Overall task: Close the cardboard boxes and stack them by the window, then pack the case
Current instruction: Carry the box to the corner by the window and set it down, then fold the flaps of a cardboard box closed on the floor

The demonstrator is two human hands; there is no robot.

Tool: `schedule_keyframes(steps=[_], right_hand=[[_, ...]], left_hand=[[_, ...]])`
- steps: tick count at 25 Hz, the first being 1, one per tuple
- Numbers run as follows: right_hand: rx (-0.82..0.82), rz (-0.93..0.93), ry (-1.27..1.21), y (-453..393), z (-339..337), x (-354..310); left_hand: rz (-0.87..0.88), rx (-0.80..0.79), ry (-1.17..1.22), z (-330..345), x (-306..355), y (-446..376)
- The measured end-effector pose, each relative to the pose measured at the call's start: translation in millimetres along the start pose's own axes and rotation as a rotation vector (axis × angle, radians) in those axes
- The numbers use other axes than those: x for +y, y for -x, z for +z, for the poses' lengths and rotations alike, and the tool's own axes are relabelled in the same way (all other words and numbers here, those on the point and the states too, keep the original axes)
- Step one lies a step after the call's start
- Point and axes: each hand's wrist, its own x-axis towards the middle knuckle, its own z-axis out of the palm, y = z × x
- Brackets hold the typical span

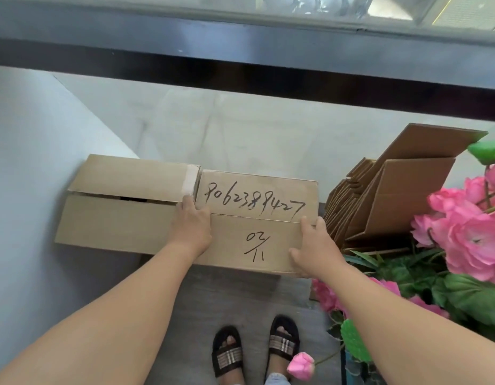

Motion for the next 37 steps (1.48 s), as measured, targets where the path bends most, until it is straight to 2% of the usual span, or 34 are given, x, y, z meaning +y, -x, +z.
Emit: schedule_keyframes(steps=[3,7,14,17,21,25,29,33,37], right_hand=[[0.061,-0.028,-0.011,5,-21,4],[0.036,-0.019,-0.078,25,-65,1],[0.157,-0.038,-0.307,111,-173,-9],[0.211,0.023,-0.352,150,-201,-4],[0.369,0.144,-0.475,228,-229,8],[0.467,0.286,-0.595,310,-222,26],[0.623,0.494,-0.685,400,-187,61],[0.755,0.692,-0.767,493,-145,94],[0.847,0.914,-0.882,601,-79,122]], left_hand=[[0.031,-0.019,0.001,-16,8,2],[0.125,-0.045,0.069,-60,35,15],[0.253,-0.014,0.251,-172,105,64],[0.327,-0.029,0.280,-206,129,78],[0.532,-0.052,0.272,-250,171,111],[0.774,-0.082,0.220,-267,215,151],[1.002,-0.162,0.122,-258,268,211],[1.233,-0.231,0.041,-229,323,290],[1.373,-0.366,-0.015,-182,367,396]])
